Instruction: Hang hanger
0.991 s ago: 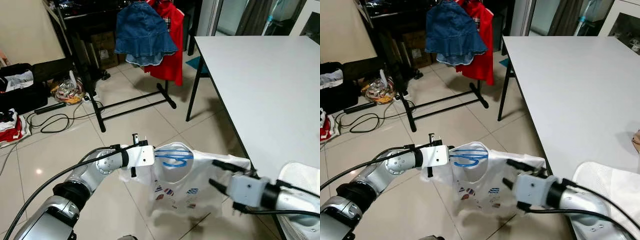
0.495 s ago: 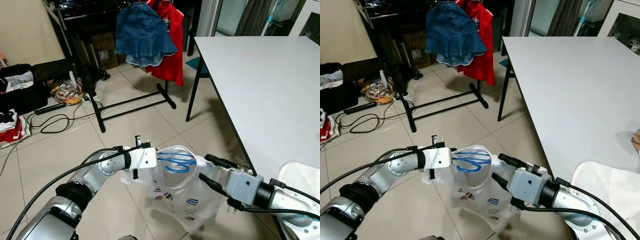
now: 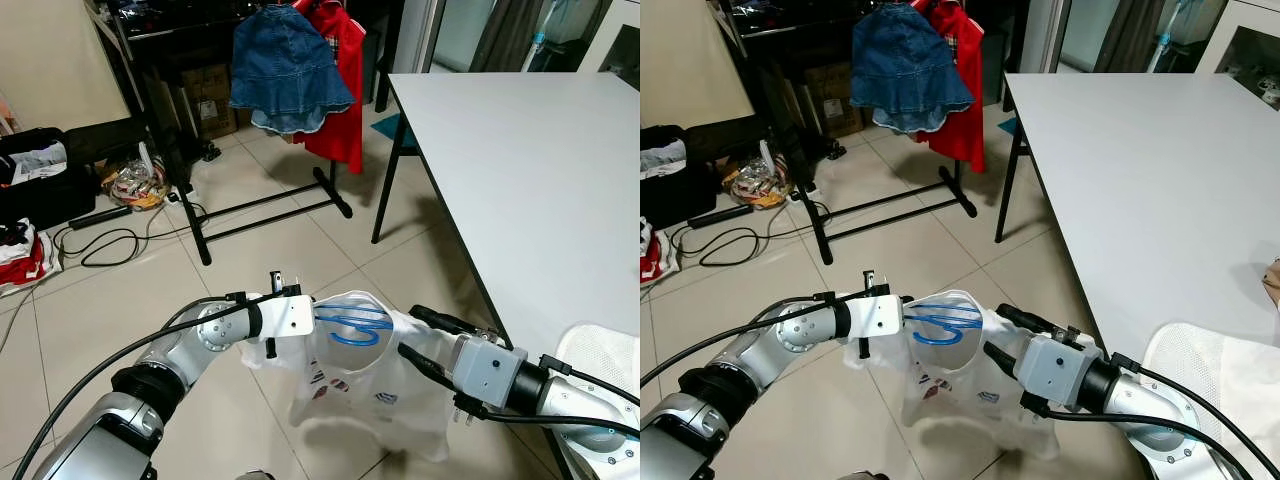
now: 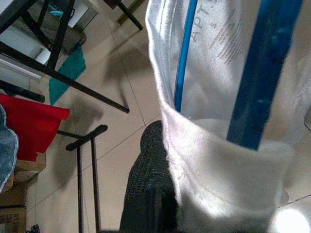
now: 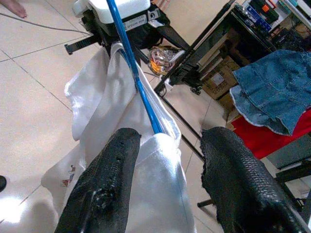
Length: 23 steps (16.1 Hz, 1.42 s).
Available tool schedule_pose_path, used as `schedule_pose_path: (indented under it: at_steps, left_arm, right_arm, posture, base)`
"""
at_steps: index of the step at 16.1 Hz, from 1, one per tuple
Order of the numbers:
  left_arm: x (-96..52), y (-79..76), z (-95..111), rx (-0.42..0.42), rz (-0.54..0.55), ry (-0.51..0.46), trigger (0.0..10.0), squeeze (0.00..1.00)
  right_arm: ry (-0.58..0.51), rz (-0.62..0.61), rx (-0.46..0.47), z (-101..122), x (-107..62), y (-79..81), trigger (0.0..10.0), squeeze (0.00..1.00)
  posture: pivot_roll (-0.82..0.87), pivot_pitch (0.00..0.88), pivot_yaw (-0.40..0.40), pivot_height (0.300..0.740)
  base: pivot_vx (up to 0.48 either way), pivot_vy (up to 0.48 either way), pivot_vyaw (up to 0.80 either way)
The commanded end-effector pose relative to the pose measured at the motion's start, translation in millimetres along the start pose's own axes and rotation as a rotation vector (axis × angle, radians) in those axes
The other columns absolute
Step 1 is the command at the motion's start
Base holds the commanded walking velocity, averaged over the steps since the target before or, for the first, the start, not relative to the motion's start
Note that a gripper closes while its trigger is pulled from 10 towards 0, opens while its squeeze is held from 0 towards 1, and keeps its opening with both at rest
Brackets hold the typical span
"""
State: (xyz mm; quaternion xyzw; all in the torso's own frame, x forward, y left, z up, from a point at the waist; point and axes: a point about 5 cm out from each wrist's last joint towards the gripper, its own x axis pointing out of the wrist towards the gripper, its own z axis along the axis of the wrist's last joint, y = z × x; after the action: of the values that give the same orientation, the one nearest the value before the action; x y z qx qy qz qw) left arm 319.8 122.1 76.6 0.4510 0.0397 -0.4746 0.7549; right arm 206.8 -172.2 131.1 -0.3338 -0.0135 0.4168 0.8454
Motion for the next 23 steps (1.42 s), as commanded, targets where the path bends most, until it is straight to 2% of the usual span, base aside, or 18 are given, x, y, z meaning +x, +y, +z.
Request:
schedule_pose_path:
  at_steps: [1, 23]
  left_arm:
    - [-0.6, 4.0, 3.5, 0.016, 0.01, -0.021, 10.0, 0.0]
    - [-0.6, 4.0, 3.5, 0.016, 0.01, -0.021, 10.0, 0.0]
  right_arm:
    - [-0.017, -0.002, -0.004, 3.5, 0.6, -1.1, 10.0, 0.0]
    - [-0.017, -0.002, -0.004, 3.5, 0.6, -1.1, 10.0, 0.0]
  posture:
    - [0.0, 0.07, 0.045, 0.74]
    - [0.0, 0.07, 0.045, 0.74]
  base:
    - [0.0, 0.0, 0.0]
    - [0.0, 0.0, 0.0]
